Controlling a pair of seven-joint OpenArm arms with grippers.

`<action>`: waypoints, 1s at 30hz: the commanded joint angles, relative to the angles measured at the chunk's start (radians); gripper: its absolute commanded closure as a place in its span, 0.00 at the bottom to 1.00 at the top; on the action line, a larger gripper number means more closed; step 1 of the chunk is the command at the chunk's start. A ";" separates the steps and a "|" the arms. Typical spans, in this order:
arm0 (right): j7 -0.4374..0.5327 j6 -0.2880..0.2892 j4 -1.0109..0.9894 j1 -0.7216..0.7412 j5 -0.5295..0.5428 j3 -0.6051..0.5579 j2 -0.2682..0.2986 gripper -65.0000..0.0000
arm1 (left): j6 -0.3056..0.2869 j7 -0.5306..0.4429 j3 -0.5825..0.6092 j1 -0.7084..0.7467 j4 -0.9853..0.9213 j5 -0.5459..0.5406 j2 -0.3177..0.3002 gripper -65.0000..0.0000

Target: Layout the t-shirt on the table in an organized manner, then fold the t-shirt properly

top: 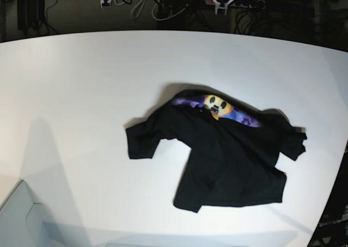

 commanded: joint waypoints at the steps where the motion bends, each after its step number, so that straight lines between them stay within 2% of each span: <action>1: -0.001 0.015 0.003 -0.001 0.003 0.002 0.002 1.00 | 0.008 0.000 0.003 0.003 0.029 0.004 -0.001 1.00; 6: 0.001 0.015 0.003 -0.001 0.003 0.002 0.002 1.00 | 0.013 0.009 0.003 0.014 0.056 0.004 -0.012 1.00; 10: 0.001 0.015 0.003 -0.001 0.003 0.002 0.002 1.00 | 0.013 0.059 0.000 0.012 0.062 0.001 -0.017 1.00; 26: -0.001 0.015 0.155 -0.079 0.003 0.007 0.005 1.00 | 0.008 0.055 0.000 0.020 0.067 -0.001 -0.018 1.00; 30: 0.001 0.016 0.278 -0.157 0.006 0.007 0.008 1.00 | 0.007 0.055 -0.003 0.126 0.240 -0.003 -0.049 1.00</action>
